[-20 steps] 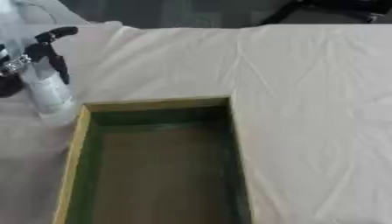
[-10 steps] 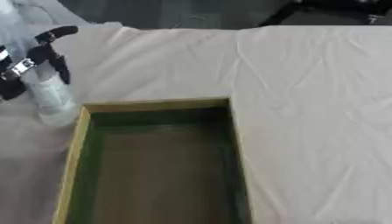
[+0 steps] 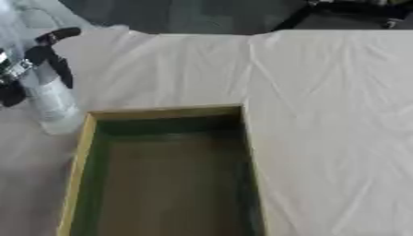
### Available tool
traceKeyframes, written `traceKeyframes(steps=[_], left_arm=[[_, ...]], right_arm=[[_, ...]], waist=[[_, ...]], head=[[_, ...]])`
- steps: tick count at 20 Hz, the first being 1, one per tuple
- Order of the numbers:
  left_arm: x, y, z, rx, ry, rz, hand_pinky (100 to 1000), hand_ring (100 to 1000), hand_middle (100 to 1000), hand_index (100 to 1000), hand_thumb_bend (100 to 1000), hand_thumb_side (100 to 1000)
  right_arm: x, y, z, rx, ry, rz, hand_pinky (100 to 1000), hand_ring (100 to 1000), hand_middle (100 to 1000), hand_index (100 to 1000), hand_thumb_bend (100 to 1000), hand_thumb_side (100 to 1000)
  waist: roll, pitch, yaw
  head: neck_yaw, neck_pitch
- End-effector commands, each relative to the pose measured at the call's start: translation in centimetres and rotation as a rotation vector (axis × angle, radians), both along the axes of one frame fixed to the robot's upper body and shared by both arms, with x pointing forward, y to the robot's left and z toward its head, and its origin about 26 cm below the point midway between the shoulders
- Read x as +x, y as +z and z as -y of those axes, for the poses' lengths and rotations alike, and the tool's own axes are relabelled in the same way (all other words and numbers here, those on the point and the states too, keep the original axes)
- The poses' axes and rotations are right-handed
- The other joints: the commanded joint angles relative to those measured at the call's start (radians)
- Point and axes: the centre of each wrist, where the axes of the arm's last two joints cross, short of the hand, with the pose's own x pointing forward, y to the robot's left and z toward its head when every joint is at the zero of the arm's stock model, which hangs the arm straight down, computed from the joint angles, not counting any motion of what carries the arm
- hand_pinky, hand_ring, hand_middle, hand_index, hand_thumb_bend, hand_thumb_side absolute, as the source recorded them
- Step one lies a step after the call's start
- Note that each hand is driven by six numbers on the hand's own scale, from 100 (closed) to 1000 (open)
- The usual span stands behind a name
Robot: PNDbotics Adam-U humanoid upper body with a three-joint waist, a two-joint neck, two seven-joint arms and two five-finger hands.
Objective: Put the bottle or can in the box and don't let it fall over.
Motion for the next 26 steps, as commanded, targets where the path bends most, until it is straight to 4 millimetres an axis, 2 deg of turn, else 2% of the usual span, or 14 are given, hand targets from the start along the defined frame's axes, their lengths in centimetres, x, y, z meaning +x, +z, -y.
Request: traceKeyframes(steps=[1,15,20,26], left_arm=[[-1.0,2.1,-1.0,0.000,0.007,0.037,433,382,952,100,100,512],[-3.1,4.6,0.2,-0.096,-0.096,0.042,472,405,946,100,100,486],[-3.9,5.3,1.3,-0.105,-0.159,0.038,475,408,947,100,100,479],[-4.7,6.2,3.7,-0.110,-0.262,0.012,469,404,942,100,100,484]], right_arm=[[-0.3,0.9,0.6,-0.099,0.018,0.138,976,777,838,946,100,586],[-1.6,1.2,2.2,-0.065,0.027,0.133,972,778,838,943,100,583],[-2.0,1.3,2.7,-0.059,0.030,0.131,971,779,838,942,100,582],[-2.3,1.6,3.2,-0.045,0.034,0.145,969,780,838,941,100,582]], waist=[[-0.001,-0.040,-0.002],[-0.001,-0.086,-0.002],[0.004,-0.099,-0.008],[0.013,-0.109,-0.029]], head=[[-0.003,0.001],[-0.005,0.020],[-0.001,0.021],[0.009,0.015]])
